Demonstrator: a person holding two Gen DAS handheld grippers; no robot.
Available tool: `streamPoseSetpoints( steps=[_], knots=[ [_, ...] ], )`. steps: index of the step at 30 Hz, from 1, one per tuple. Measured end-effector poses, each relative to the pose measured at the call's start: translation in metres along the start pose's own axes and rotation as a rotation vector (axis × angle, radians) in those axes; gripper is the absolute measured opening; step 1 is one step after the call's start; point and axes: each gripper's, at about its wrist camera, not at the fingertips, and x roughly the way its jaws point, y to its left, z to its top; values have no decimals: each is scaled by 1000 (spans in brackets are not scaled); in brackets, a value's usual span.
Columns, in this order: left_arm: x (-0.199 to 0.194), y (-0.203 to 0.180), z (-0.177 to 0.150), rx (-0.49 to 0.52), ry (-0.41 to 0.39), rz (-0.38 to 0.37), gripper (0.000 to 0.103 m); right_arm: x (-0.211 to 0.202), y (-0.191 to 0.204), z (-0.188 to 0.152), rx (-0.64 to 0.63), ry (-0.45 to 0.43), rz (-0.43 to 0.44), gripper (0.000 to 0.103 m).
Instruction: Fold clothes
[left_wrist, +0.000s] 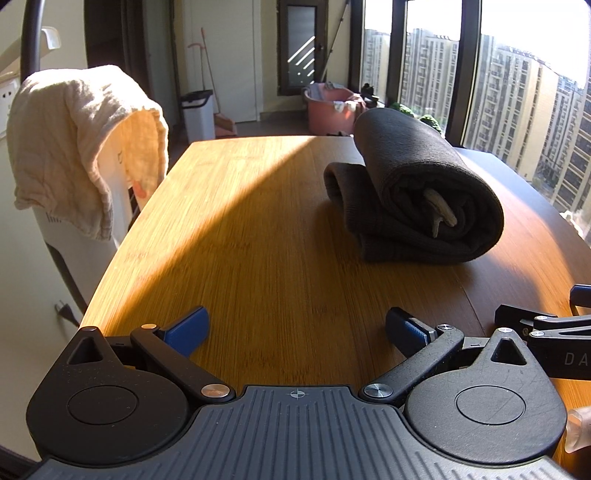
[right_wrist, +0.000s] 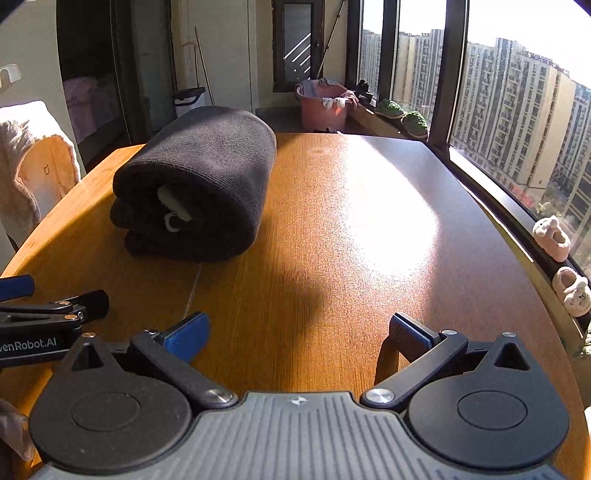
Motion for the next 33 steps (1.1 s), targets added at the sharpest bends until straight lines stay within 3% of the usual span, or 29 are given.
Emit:
streamPoseSetpoints(
  steps=[33],
  knots=[
    [0, 0, -2, 4, -4, -5, 103, -2, 0, -1, -12, 1, 11, 103]
  ],
)
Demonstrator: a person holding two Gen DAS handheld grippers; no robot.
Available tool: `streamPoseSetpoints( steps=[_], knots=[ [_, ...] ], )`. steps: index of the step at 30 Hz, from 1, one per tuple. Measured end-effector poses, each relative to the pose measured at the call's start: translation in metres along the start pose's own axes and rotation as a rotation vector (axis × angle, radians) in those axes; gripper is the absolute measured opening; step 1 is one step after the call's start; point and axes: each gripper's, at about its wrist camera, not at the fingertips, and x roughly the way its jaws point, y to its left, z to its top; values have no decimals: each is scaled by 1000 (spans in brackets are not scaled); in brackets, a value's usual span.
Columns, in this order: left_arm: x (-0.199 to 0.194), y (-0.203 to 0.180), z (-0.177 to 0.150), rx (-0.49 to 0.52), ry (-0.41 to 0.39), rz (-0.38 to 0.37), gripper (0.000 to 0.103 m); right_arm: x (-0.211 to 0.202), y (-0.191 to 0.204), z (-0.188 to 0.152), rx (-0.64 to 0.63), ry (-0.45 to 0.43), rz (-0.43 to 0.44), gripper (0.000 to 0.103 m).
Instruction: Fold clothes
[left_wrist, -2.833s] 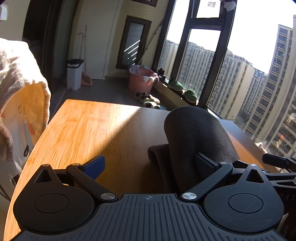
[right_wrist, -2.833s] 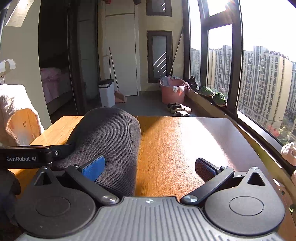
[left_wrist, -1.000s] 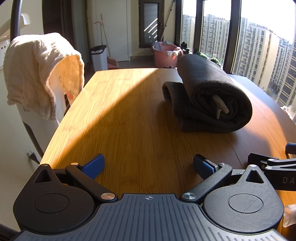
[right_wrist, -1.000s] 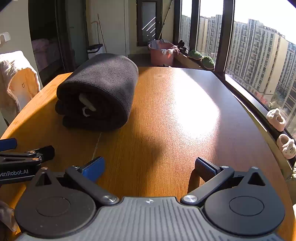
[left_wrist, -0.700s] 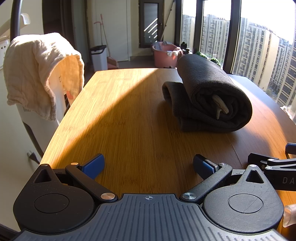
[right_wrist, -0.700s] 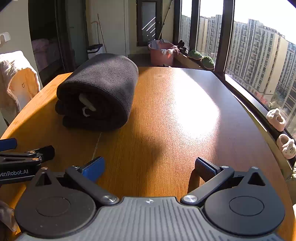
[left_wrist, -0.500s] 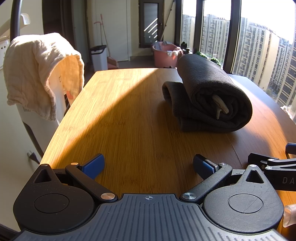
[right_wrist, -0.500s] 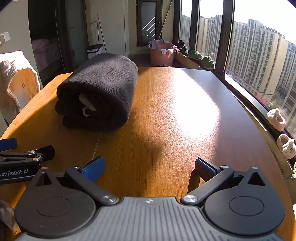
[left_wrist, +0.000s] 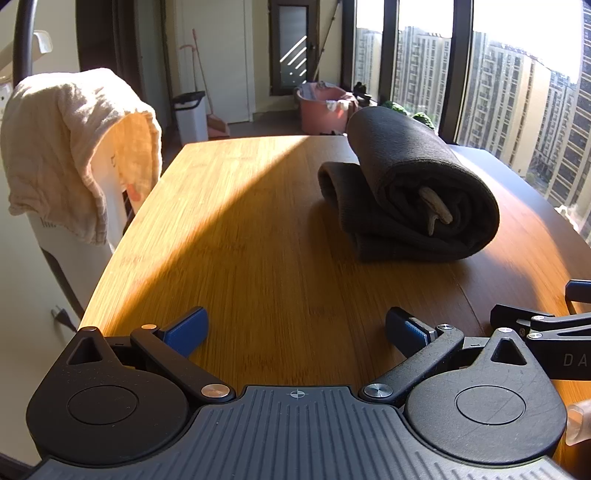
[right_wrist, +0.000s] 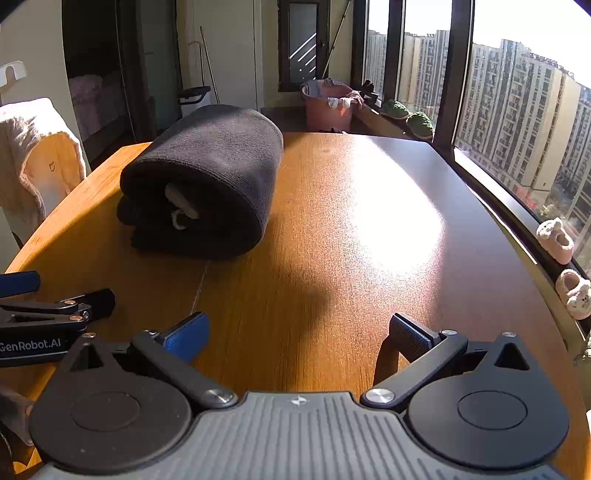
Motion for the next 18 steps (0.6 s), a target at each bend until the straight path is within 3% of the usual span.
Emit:
streamPoseSetpoints(
  steps=[7, 18],
  knots=[
    [-1, 8, 1, -85, -4, 90, 103, 11, 3, 11, 53, -1, -58, 103],
    [1, 9, 3, -65, 2, 70, 103, 12, 8, 13, 31, 0, -37, 103]
  ],
)
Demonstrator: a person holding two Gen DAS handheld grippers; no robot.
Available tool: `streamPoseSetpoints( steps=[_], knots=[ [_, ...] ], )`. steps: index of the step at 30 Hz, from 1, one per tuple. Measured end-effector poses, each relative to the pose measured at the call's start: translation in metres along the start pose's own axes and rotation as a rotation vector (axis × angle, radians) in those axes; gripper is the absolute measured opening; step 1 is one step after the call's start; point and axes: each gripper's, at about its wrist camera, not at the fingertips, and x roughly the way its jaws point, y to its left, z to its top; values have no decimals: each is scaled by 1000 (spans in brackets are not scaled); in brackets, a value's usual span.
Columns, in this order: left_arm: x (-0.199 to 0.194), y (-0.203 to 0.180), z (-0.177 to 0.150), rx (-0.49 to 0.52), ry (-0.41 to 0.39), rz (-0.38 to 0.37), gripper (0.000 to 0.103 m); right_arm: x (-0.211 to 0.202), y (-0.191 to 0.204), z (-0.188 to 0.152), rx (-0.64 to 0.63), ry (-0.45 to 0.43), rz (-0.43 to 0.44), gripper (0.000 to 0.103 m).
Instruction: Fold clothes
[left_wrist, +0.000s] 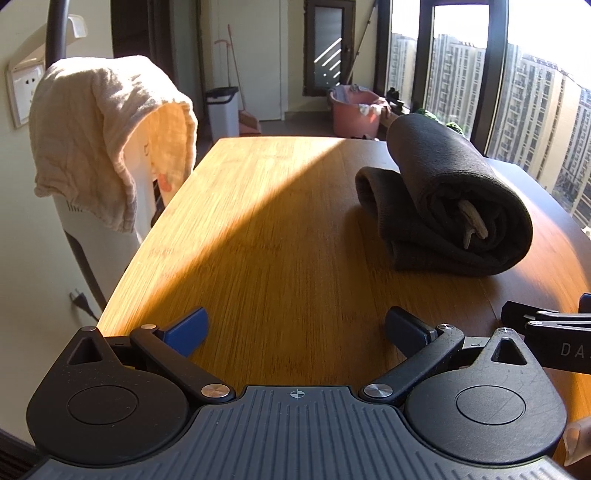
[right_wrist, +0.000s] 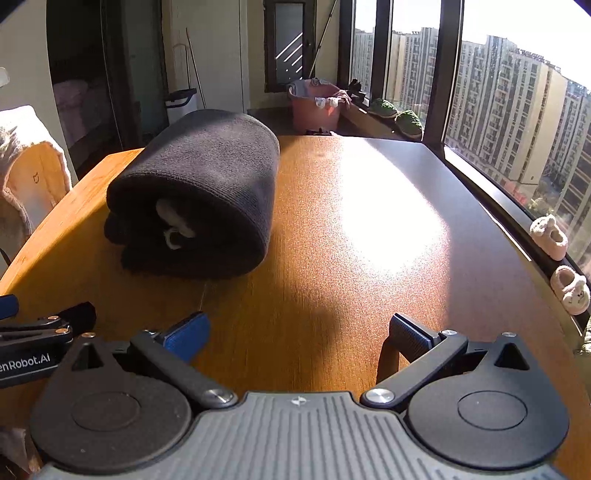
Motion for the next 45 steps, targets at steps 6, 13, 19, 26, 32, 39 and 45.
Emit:
streamPoseSetpoints(
  steps=[6, 13, 19, 26, 32, 39, 45],
  knots=[
    [-1, 1, -1, 8, -1, -8, 103, -1, 1, 0, 7, -4, -7, 103],
    [-2, 4, -1, 34, 1, -37, 103, 0, 2, 0, 10, -5, -11, 103],
    [-3, 3, -2, 32, 0, -38, 103, -1, 1, 5, 11, -2, -11, 103],
    [-3, 3, -2, 34, -1, -36, 103, 0, 1, 3, 12, -4, -9, 103],
    [-2, 4, -1, 34, -1, -37, 103, 1, 3, -3, 12, -8, -11, 103],
    [-3, 4, -1, 35, -1, -41, 103, 1, 2, -6, 13, -9, -11, 103],
    [-4, 4, -1, 43, 1, -46, 103, -4, -5, -9, -54, -4, 56, 103]
  ],
)
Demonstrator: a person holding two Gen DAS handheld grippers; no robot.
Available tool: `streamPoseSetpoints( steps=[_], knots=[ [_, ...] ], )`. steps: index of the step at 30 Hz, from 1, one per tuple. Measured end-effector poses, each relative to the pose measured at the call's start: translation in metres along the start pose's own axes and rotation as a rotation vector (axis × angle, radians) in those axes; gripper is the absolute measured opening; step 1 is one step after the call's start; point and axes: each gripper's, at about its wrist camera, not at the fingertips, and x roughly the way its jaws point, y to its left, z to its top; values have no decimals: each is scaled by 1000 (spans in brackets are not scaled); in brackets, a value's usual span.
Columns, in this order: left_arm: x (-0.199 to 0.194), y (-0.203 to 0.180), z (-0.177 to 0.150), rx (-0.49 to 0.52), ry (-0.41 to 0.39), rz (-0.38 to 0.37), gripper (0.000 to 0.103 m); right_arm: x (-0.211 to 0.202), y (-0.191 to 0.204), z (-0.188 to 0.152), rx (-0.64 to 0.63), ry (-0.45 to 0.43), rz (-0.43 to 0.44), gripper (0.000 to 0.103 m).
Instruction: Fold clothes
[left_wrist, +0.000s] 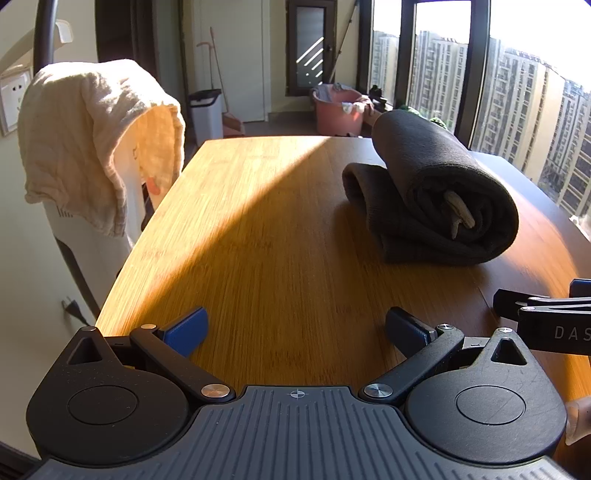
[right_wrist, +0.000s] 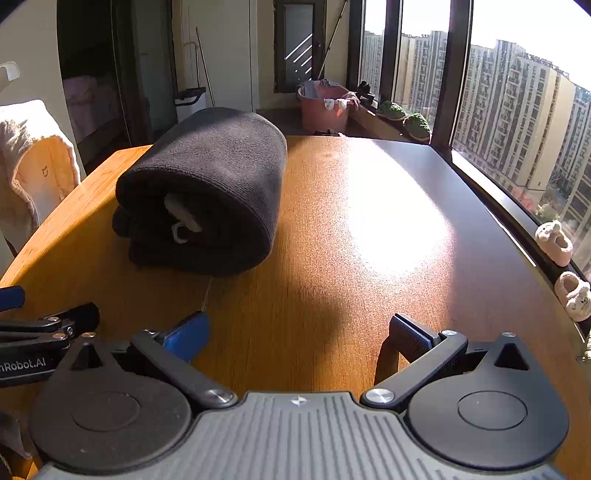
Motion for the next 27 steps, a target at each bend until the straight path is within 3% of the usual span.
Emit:
streamPoseSetpoints(
  steps=[3, 8, 11, 15, 18, 21, 27],
  knots=[
    [-1, 2, -1, 15, -1, -20, 103, -8, -10, -7, -35, -1, 44, 103],
    [-1, 2, -2, 13, -7, -20, 103, -8, -15, -6, -33, -2, 41, 103],
    [0, 5, -1, -22, -8, 20, 103, 5, -14, 7, -62, 1, 67, 103],
    [7, 7, 5, -22, -7, 31, 103, 10, -18, 14, -8, 13, 21, 103],
    [4, 13, 2, -67, -10, 88, 103, 5, -17, 10, 3, 2, 5, 103],
    [4, 9, 2, -48, -22, 130, 103, 4, -16, 8, 12, -2, -11, 103],
    [3, 9, 2, -39, -18, 110, 103, 4, -16, 7, 18, -5, -16, 103]
  ],
)
